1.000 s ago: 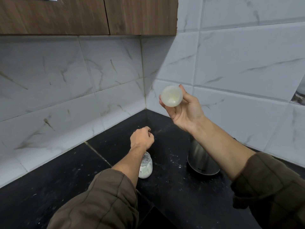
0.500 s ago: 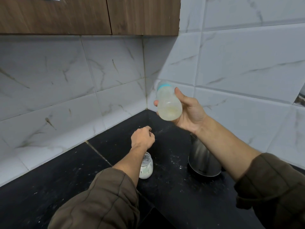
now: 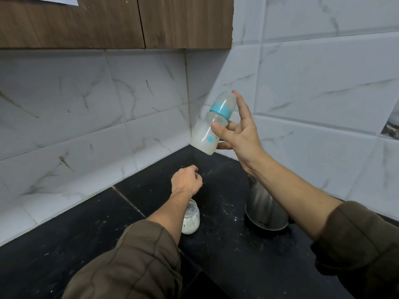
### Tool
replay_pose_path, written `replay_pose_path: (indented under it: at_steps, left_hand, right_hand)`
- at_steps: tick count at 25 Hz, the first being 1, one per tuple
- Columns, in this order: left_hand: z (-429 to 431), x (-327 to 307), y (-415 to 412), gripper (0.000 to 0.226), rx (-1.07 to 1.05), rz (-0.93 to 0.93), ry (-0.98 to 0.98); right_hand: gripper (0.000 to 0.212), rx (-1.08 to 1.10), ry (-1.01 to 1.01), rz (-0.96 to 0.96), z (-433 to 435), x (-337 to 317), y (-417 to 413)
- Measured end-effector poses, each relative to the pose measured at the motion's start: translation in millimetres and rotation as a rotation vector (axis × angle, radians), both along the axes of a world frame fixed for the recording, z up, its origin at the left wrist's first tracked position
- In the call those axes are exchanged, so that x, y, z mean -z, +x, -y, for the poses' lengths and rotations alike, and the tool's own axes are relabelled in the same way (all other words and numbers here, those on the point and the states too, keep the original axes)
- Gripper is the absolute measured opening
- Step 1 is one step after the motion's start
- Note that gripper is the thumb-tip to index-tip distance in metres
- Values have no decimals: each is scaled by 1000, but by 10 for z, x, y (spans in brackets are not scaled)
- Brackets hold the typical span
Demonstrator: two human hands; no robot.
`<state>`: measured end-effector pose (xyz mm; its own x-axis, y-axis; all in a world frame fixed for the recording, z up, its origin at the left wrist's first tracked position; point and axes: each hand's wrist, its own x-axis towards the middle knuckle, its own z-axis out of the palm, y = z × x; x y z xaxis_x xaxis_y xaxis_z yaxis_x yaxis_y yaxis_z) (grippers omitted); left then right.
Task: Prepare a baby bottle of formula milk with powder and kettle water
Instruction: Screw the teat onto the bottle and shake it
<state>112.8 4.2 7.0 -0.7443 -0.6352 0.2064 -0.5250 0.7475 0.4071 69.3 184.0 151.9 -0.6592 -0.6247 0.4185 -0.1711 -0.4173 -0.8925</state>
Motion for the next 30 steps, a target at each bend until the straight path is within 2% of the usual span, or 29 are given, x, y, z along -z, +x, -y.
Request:
replay_pose_path:
  at_steps: [4, 5, 9, 11, 16, 17, 21, 23, 26, 27, 30]
  left_hand:
    - [-25, 17, 13, 36, 1, 3, -47]
    - [-18, 17, 22, 36, -1, 4, -51]
    - [10, 7, -2, 35, 9, 5, -29]
    - [-6, -19, -11, 35, 15, -3, -24]
    - [8, 0, 16, 36, -2, -7, -54]
    - [16, 8, 16, 35, -2, -3, -54]
    - [-7, 11, -8, 35, 20, 4, -27]
    - [-4, 0, -11, 35, 24, -1, -32]
    - [16, 10, 13, 36, 7, -5, -56]
    - [23, 18, 18, 36, 1, -1, -59]
    - [46, 47, 6, 34, 6, 4, -26]
  right_hand:
    - [91, 162, -270, 297, 49, -62, -17]
    - [91, 169, -280, 313, 47, -64, -24]
    - [94, 78, 1, 11, -3, 74, 50]
    - [95, 70, 5, -16, -3, 118, 93]
    - [90, 230, -340, 369, 45, -3, 0]
    - [91, 221, -313, 352, 43, 4, 3]
    - [93, 102, -36, 25, 19, 145, 109]
    - [92, 127, -84, 60, 34, 142, 111]
    - [90, 220, -272, 344, 74, 59, 12]
    - [91, 214, -277, 362, 73, 56, -5]
    - [90, 82, -74, 145, 31, 119, 61]
